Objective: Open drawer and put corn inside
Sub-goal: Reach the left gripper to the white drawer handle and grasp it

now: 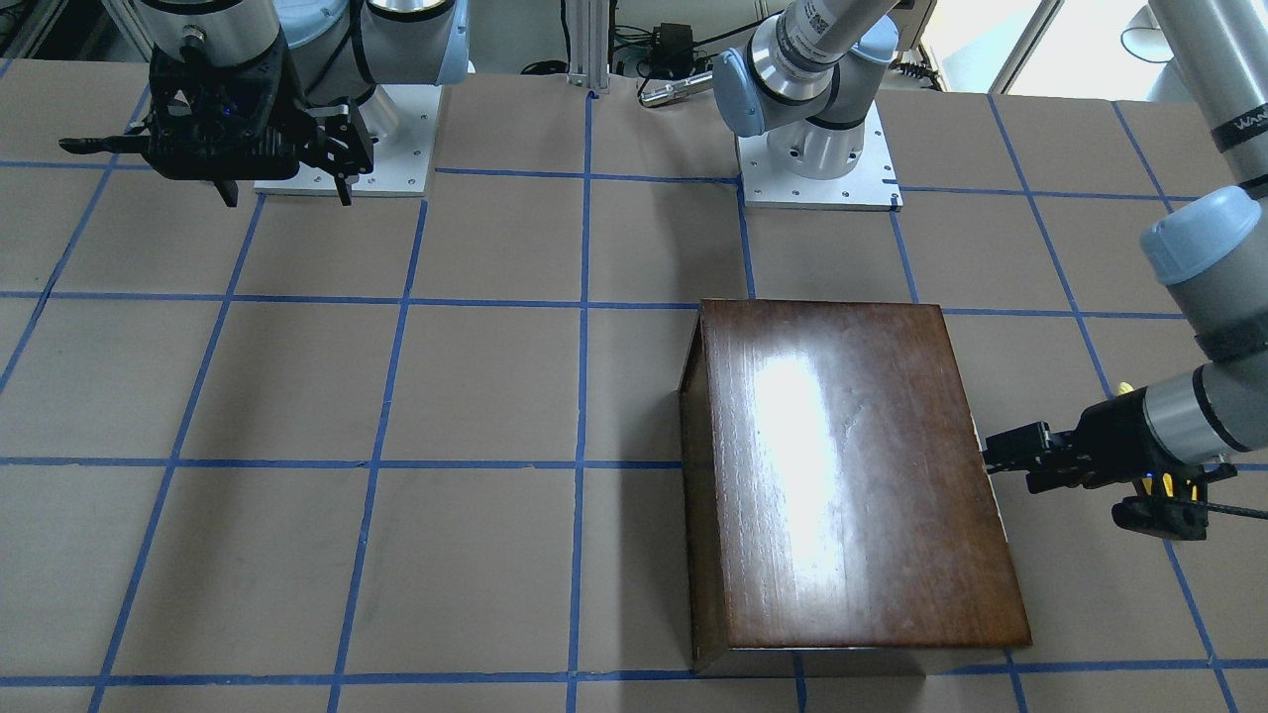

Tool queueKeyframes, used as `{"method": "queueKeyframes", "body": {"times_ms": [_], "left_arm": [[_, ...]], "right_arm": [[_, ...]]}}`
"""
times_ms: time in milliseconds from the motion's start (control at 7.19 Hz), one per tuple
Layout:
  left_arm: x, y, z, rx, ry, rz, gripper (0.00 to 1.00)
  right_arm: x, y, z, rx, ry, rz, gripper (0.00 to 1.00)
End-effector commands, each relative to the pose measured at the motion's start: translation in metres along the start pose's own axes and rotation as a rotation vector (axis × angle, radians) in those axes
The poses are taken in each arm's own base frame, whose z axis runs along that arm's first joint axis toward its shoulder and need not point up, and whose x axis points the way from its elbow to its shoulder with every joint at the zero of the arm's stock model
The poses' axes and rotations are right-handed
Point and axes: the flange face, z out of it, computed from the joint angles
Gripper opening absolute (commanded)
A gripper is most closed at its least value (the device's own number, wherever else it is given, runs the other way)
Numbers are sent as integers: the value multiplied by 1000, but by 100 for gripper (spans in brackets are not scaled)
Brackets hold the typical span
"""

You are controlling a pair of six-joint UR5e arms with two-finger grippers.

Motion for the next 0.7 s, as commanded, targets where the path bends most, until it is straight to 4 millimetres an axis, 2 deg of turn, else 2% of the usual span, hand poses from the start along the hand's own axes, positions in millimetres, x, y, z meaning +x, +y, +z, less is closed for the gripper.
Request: {"method": "queueKeyframes", "body": {"times_ms": [0, 278, 557], "left_arm": [[-5, -2, 5, -4, -1, 1, 100], [-12, 0, 1, 0, -7, -13, 100], [-30, 9, -11, 18, -7, -43, 100]], "right_arm": [[0, 0, 0, 1, 0, 1, 100], [0, 0, 0, -1, 0, -1, 100], [0, 0, 0, -1, 0, 0, 100]]}}
